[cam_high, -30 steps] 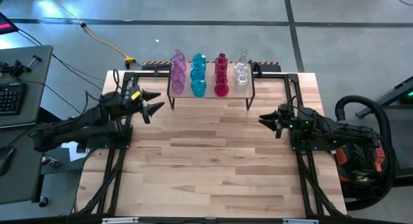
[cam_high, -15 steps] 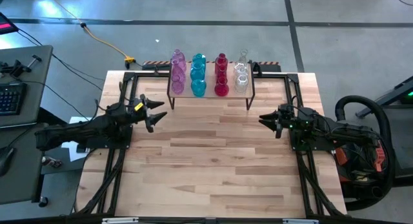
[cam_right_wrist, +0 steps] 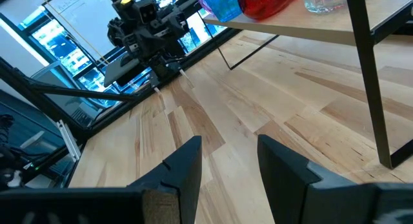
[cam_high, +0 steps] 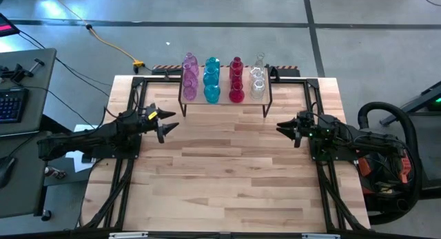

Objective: Sort vases onto shelf
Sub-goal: Return to Home Position

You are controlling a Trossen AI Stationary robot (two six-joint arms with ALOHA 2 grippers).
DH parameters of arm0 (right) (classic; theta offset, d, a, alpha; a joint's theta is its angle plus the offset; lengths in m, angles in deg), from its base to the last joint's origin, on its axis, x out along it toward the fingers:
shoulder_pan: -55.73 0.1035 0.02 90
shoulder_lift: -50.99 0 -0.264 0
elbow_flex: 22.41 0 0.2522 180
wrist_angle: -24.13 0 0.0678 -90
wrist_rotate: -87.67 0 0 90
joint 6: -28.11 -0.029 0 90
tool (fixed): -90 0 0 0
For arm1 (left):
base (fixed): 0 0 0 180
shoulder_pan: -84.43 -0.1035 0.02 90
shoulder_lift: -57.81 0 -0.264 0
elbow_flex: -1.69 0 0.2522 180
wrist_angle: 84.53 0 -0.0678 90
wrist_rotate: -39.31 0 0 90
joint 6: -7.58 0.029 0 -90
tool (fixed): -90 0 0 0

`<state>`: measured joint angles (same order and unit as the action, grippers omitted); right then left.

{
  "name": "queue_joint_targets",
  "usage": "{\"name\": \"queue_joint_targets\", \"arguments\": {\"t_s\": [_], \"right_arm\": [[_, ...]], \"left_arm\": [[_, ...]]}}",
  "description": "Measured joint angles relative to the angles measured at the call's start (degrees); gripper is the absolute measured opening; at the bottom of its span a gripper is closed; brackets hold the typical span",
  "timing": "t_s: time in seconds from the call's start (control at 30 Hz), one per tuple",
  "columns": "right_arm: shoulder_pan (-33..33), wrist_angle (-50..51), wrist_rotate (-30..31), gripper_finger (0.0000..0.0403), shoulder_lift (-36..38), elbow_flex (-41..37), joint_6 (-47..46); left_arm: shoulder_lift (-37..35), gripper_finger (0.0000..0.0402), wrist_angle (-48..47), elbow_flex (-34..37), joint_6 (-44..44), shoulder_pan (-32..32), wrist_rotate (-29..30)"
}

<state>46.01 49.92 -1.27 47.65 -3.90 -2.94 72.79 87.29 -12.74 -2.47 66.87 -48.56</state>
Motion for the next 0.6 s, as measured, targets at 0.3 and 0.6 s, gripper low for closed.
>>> {"name": "queue_joint_targets", "arguments": {"t_s": [0.3, 0.6], "right_arm": [[0.0, 0.0, 0.0, 0.0132, 0.0, 0.0, 0.0], [0.0, 0.0, 0.0, 0.0132, 0.0, 0.0, 0.0]], "left_arm": [[0.0, 0.026, 0.0, 0.0, -2.3, 0.0, 0.0], [0.0, 0.026, 0.0, 0.0, -2.3, 0.0, 0.0]]}}
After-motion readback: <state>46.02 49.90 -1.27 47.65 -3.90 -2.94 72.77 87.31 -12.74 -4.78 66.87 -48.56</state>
